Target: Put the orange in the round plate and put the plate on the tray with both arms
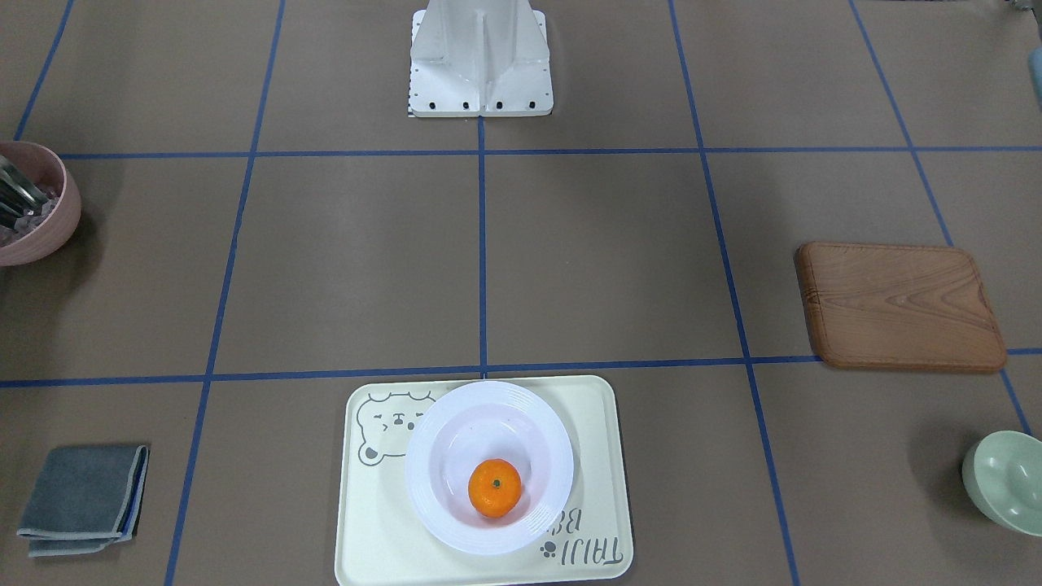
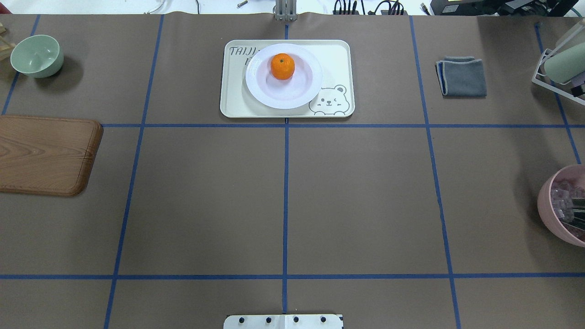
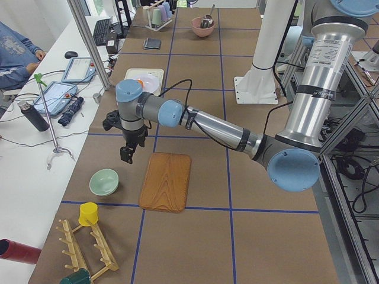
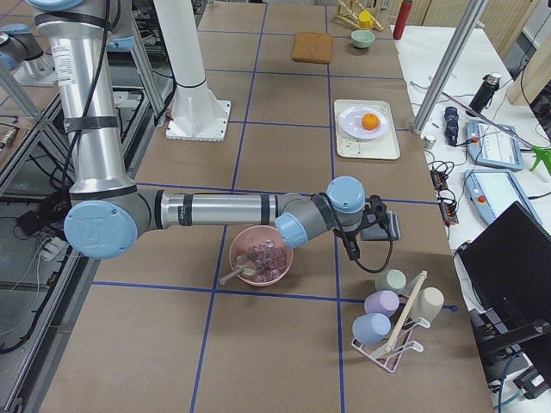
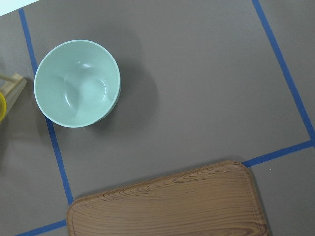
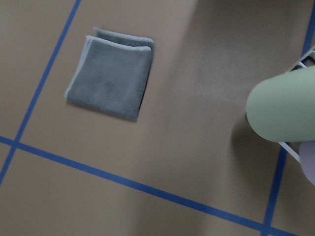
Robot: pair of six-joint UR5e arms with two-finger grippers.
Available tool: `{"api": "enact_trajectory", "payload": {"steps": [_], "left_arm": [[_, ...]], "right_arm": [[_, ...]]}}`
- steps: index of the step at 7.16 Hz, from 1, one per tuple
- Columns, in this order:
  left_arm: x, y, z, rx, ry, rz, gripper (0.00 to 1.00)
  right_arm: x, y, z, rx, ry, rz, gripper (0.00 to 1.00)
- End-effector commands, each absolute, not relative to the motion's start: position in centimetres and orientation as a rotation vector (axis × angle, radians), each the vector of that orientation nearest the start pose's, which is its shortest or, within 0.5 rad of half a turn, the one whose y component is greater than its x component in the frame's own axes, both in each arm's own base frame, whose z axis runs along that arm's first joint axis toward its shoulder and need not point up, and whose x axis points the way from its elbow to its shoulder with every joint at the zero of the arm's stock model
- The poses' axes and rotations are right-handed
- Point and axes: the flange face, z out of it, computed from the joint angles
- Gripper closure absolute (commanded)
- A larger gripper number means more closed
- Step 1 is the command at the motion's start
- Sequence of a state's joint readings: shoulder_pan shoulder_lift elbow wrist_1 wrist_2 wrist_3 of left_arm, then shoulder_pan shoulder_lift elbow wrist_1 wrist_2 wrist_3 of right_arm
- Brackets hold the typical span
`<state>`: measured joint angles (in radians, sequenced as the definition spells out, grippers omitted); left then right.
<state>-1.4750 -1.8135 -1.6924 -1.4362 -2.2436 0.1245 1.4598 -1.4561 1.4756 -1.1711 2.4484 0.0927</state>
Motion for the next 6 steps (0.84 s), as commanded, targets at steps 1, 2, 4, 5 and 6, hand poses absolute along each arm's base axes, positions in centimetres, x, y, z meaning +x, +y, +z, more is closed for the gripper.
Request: {"api": "enact_trajectory", "payload": {"steps": [1, 2, 4, 5, 6], "left_arm": [[-5.7, -58.1, 51.4, 0.174, 0.691, 0.284, 0.02], [-6.1, -57.9, 53.1, 0.146, 0.741, 0.260, 0.02], [-6.9, -56.7, 55.0, 0.118, 0.738, 0.228, 0.02], [-6.8, -56.8, 55.0, 0.110, 0.741, 0.219, 0.02], [-6.8, -56.7, 54.8, 0.114, 0.747, 0.220, 0.02]], "right_arm": [[1.8, -56.9, 59.9, 0.225, -0.856, -0.283, 0.00], [1.7, -58.6, 58.2, 0.193, -0.835, -0.300, 0.00], [2.7, -60.3, 54.4, 0.142, -0.719, -0.380, 0.00], [3.1, -59.4, 52.3, 0.133, -0.699, -0.401, 0.00], [3.2, -58.5, 52.9, 0.123, -0.699, -0.396, 0.00]]}}
